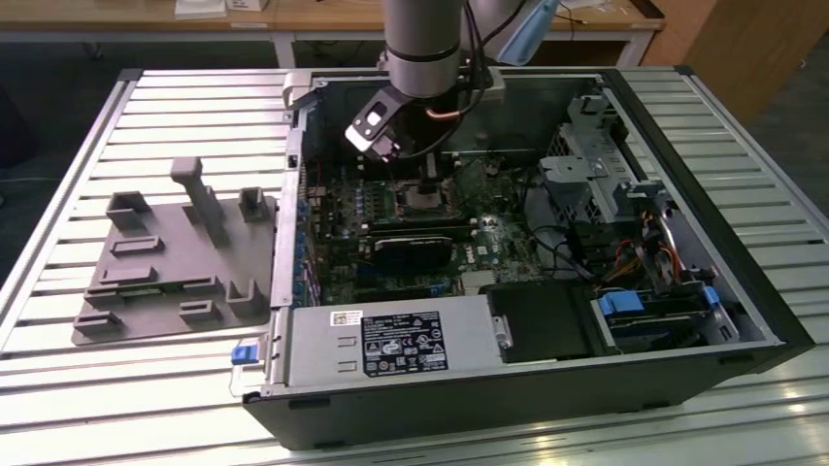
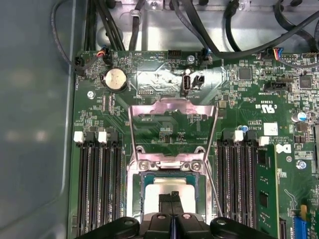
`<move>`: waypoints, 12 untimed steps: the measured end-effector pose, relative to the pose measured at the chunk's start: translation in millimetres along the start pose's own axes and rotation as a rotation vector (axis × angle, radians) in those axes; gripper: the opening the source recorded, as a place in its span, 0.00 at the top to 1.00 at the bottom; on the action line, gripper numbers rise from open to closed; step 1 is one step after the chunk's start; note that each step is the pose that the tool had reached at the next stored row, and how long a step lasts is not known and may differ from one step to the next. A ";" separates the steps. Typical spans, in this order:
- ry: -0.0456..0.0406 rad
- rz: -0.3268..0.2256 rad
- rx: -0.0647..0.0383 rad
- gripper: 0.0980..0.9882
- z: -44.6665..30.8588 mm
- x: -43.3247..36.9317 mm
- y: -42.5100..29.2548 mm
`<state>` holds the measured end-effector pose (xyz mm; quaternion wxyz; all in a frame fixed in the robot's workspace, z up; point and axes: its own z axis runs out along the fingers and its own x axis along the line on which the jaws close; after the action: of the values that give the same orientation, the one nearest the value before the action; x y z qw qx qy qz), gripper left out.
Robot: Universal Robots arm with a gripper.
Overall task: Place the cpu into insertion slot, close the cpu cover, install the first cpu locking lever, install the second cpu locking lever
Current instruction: 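Place the cpu into insertion slot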
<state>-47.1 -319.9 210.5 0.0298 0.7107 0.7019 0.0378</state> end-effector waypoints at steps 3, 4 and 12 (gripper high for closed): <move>-0.0002 0.000 0.006 0.99 0.2 0.0 1.8; -0.0002 0.000 0.006 0.99 0.2 0.0 1.8; 0.0012 0.001 0.006 0.99 -7.4 0.1 2.5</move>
<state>-45.3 -319.9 218.1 0.0273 0.7109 0.7018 0.0362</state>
